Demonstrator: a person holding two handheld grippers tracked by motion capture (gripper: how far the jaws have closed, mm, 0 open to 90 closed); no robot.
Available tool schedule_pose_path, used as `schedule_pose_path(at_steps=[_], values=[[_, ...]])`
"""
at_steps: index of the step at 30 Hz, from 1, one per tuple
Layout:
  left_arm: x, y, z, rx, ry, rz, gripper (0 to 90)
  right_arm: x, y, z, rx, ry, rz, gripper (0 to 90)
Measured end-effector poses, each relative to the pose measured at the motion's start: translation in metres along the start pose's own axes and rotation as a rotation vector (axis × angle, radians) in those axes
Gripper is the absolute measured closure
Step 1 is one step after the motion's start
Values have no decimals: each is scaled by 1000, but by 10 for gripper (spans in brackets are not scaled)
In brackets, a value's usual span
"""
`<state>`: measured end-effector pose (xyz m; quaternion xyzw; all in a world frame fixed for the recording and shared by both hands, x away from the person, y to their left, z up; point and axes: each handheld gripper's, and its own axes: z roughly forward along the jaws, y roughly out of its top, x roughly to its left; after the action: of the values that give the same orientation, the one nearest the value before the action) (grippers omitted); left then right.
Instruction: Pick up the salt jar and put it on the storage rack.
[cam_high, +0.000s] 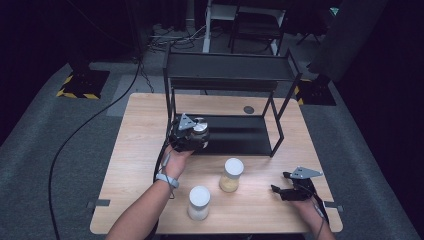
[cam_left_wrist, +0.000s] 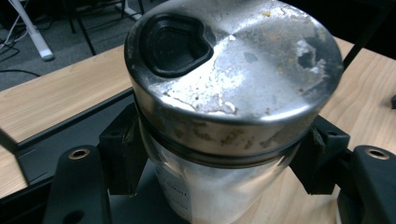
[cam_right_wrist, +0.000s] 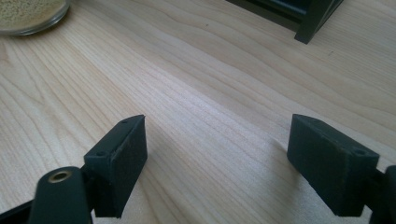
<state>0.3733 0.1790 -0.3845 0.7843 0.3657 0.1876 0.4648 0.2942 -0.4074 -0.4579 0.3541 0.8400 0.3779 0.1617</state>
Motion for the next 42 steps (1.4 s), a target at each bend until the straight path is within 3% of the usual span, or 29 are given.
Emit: schedule_pose_path(at_steps=[13,22,32,37,42], values=[[0,8,35,60,35,16,301,0,0,0,1,0,0,198],[4,1,52,100,61,12,301,0,0,0,1,-1,-2,198],[10,-9,61,103,45,-5,301,0,0,0,1,0,-3,198],[10,-12,63,110,58,2,301,0,0,0,1,0,-3,198],[12,-20,63,81,53,-1,301,0,0,0,1,0,-4,198]])
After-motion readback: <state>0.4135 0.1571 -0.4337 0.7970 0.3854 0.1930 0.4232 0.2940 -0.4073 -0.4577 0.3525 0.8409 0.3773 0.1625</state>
